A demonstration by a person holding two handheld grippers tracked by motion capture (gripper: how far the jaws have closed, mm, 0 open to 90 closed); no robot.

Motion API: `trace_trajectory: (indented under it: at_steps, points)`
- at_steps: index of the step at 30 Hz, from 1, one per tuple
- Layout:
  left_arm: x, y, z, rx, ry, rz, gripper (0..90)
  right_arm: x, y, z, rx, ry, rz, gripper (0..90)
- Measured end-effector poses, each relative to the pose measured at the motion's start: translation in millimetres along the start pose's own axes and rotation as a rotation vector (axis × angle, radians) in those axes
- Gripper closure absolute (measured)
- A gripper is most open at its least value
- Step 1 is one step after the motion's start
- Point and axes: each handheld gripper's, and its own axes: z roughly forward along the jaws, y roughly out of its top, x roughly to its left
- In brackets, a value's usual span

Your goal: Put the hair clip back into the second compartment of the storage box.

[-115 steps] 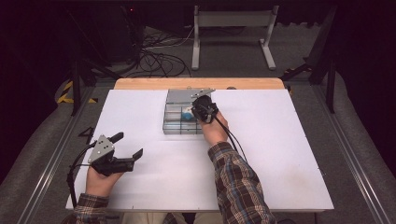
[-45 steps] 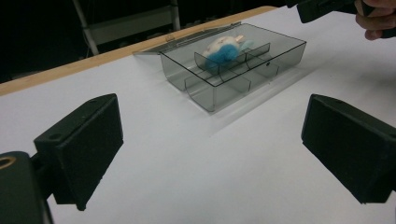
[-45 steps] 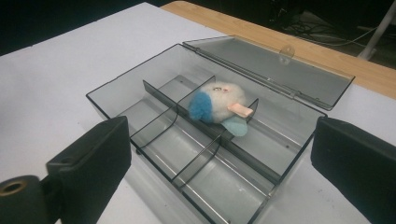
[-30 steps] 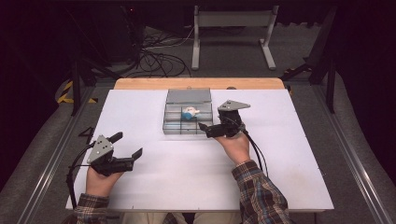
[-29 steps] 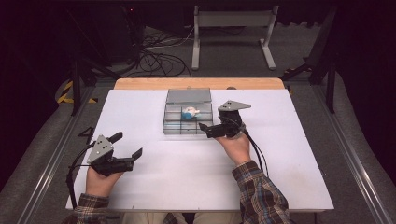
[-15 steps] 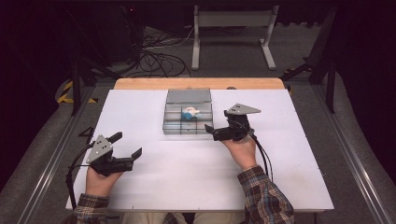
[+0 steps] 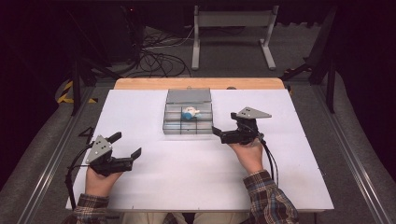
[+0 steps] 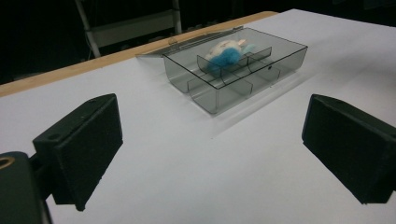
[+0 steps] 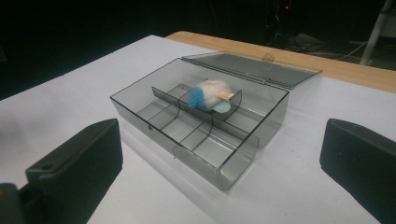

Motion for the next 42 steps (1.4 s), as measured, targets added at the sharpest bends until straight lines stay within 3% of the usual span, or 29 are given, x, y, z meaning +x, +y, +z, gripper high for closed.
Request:
trace_trajectory:
  at_steps: [15, 42]
  points:
    - [-0.2, -0.2, -0.2, -0.009, -0.01, -0.014, 5.6, -2.4, -16.6, -15.8, 0.008, 0.005, 0.004, 0.0]
    - [1.2, -0.1, -2.6, -0.02, -0.011, -0.015, 5.6, -9.3, -35.1, -50.9, -0.045, -0.006, 0.013, 0.0]
